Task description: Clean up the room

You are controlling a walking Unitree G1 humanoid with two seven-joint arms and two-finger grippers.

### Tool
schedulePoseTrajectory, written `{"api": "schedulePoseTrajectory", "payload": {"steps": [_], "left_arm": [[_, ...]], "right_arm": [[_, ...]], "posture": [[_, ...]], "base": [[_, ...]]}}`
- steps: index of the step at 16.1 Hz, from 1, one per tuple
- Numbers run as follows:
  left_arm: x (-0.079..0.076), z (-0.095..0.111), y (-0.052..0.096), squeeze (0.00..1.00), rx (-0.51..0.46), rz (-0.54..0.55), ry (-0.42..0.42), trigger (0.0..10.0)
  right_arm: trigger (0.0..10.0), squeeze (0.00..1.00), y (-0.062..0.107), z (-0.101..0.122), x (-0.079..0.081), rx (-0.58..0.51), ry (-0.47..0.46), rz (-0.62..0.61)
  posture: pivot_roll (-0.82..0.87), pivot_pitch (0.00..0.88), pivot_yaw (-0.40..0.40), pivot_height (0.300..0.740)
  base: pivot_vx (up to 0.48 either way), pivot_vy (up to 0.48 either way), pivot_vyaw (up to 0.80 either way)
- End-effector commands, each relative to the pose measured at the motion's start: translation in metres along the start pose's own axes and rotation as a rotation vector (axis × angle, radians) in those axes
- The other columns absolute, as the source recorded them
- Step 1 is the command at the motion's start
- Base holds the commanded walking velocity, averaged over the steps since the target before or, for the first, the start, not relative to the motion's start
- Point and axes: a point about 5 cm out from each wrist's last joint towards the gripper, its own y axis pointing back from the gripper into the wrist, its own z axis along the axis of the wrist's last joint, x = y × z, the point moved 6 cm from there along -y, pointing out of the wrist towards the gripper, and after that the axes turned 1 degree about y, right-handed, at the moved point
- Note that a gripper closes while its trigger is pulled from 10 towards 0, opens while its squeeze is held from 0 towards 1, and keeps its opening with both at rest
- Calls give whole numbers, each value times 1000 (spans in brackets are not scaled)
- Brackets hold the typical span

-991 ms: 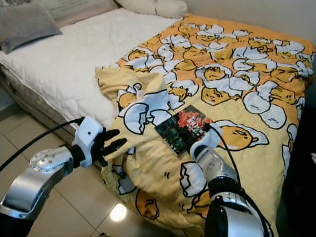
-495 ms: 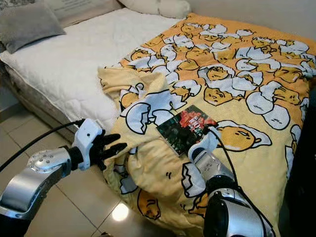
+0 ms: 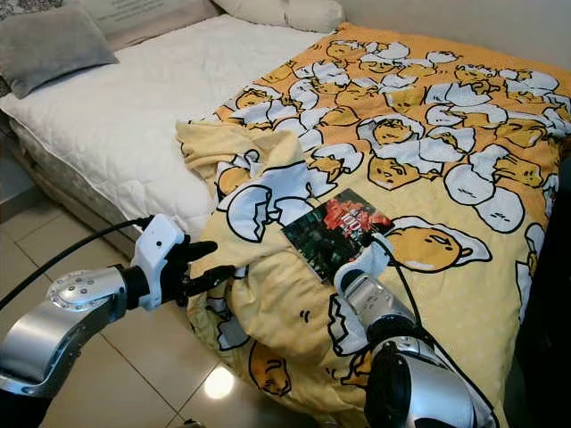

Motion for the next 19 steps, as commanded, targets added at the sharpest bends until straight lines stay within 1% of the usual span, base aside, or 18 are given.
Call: {"api": "schedulePoseTrajectory", "payload": {"steps": [1, 2, 3, 4, 5, 6, 7, 8, 9, 11, 13, 15, 19], "left_arm": [[1, 2, 2, 1000, 9, 8, -23, 10000], [2, 4, 2, 1000, 9, 7, -30, 10000], [3, 5, 2, 1000, 8, 8, -36, 10000], [5, 6, 3, 1000, 7, 11, -41, 10000], [8, 7, 5, 1000, 8, 14, -47, 10000], [7, 7, 6, 1000, 15, 7, -55, 10000], [2, 11, 5, 1000, 13, -16, -66, 10000], [-4, 14, 1, 1000, -2, -23, -59, 10000], [-7, 14, -1, 1000, -6, -24, -55, 10000], [-16, 8, -10, 1000, -5, -23, -43, 10000], [-16, 8, -11, 1000, -3, -18, -38, 10000], [-16, 6, -10, 1000, -1, -12, -37, 10000], [-14, 5, -8, 1000, -1, 2, -42, 10000]], "right_arm": [[10000, 1000, -1, -6, 4, 4, -69, 18], [10000, 890, -1, -6, 0, -18, -132, 19], [10000, 686, 0, -5, 0, -37, -169, 25], [10000, 310, 0, -3, 0, -53, -204, 34], [10000, 0, -1, 2, 4, -81, -246, 51], [10000, 0, -1, 4, 7, -93, -258, 62], [10000, 0, -2, 8, 12, -106, -263, 81], [10000, 0, -2, 11, 14, -119, -275, 94], [10000, 0, -2, 11, 14, -122, -274, 94], [10000, 0, -1, 17, 14, -144, -266, 105], [10000, 0, -1, 26, 19, -170, -278, 125], [10000, 0, 0, 34, 28, -187, -295, 173], [10000, 0, 0, 47, 41, -227, -320, 224]], "posture": [[20, 22, 77, 740], [39, 19, 83, 740], [42, 17, 84, 740], [46, 11, 87, 740], [45, 2, 92, 740], [46, 0, 97, 740], [55, 0, 95, 740], [59, 5, 83, 740], [57, 5, 80, 740], [47, 13, 59, 740], [41, 17, 53, 740], [37, 18, 50, 740], [34, 21, 39, 740]], "base": [[0, 0, 0], [0, 0, 0], [0, 0, 0], [0, 0, 0], [0, 0, 0], [0, 0, 0], [0, 0, 0], [0, 0, 0], [0, 0, 0], [0, 0, 0], [0, 0, 0], [0, 0, 0], [0, 0, 0]]}}
